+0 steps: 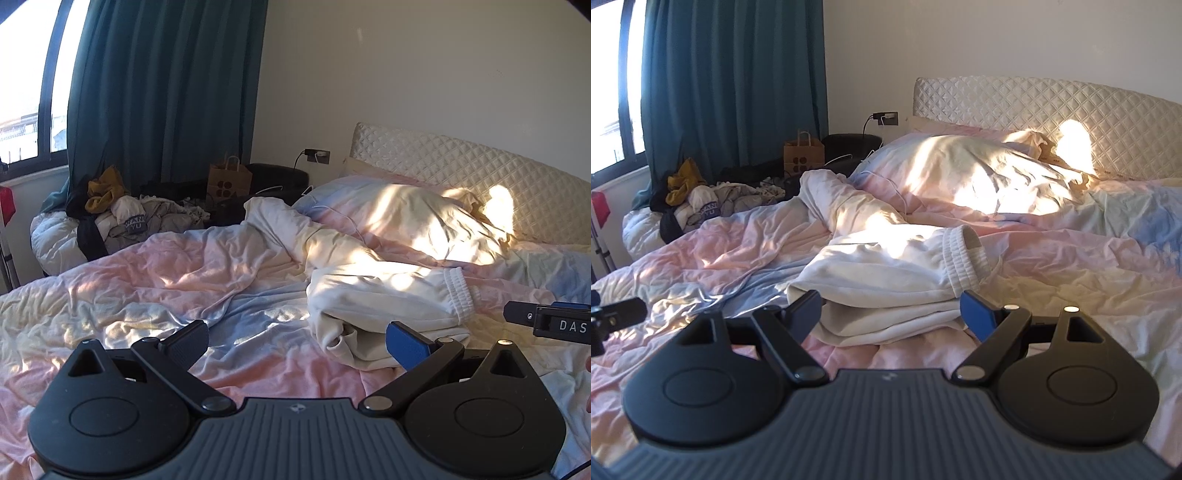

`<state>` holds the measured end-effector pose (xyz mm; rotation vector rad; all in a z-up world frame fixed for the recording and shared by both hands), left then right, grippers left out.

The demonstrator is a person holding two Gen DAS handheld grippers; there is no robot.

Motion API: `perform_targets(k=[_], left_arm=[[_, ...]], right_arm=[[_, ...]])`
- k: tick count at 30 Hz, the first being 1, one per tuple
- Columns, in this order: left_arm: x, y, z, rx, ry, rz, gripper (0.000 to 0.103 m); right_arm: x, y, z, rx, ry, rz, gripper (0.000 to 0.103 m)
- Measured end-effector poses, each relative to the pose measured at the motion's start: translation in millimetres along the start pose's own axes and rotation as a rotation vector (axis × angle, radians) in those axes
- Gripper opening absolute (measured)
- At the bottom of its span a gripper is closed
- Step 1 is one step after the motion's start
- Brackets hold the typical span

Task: Fold clothes

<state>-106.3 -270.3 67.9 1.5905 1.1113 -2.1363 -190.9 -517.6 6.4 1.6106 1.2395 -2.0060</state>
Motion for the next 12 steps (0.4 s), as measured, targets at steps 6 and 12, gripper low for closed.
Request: perform_targets(k=[6, 12], left_arm=[[-1.6, -6.5, 4.8, 0.013, 0.003, 0.015, 0.103], [-1.4, -4.6, -2.3, 0.000, -0.023, 0.008, 0.103]], right_arm=[[-0.6, -4.0, -3.7, 0.008, -0.010, 0.009, 0.084], [-1.9, -6.4, -2.0, 0.018, -0.019, 0.015, 0.084]])
Point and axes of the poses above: each gripper's, at about its wrist camera, not at the fingertips, and y roughly the way its jaws point, z to its right, x to its underside, the point moved 7 cm from there along y, roughly the way its jaws point, and after that the axes turned 5 degrees about -y, right-handed, at the moved point
